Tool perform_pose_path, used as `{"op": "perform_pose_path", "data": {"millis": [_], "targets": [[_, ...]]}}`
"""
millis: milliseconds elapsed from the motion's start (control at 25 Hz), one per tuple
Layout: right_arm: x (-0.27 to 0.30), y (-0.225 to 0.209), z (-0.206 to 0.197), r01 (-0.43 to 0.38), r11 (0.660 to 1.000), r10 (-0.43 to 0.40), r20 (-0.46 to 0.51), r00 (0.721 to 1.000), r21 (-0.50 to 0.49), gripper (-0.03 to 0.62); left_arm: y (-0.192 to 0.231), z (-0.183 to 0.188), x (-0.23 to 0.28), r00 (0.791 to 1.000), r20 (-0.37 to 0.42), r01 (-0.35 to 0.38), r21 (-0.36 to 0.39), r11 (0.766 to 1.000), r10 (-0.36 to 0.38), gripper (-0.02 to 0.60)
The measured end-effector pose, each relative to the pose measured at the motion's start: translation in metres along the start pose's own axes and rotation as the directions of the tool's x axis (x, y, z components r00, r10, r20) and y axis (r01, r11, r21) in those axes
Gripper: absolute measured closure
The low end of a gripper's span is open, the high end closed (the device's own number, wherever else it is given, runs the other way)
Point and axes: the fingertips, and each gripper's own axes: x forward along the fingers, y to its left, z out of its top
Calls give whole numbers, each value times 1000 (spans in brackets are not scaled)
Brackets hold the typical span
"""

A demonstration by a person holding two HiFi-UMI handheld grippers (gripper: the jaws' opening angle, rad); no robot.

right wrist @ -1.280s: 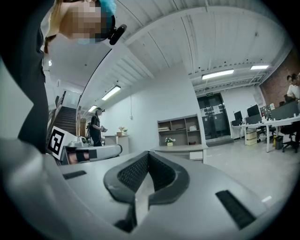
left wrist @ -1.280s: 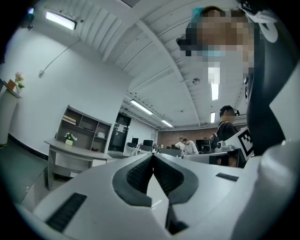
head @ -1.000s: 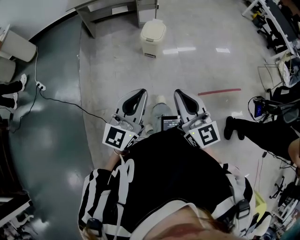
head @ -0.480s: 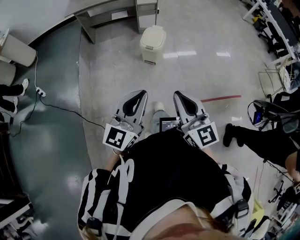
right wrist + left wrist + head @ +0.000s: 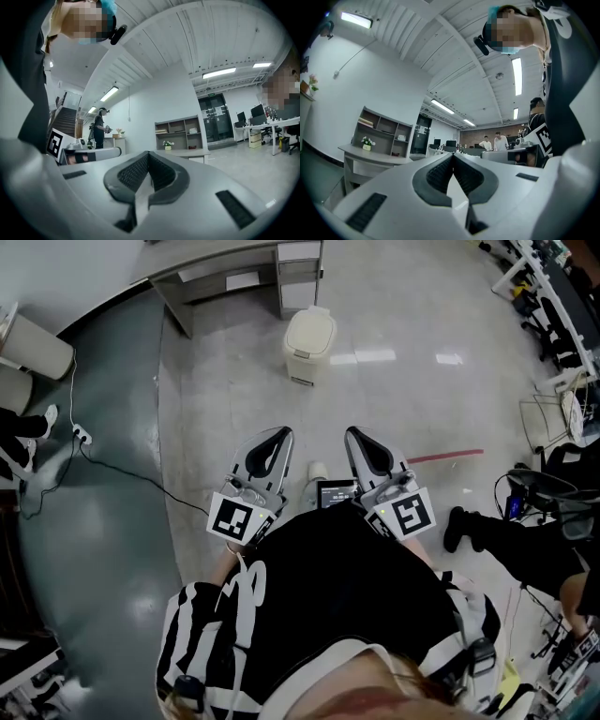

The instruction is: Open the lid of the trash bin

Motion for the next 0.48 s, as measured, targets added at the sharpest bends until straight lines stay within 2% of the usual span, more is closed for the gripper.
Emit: {"op": "perform_pose_path", "data": {"millis": [480], "targets": [[60, -65, 12, -26, 1000, 26, 5, 1000, 6, 589, 46, 3, 76, 1000, 2, -18, 1, 1000, 18, 577]]}}
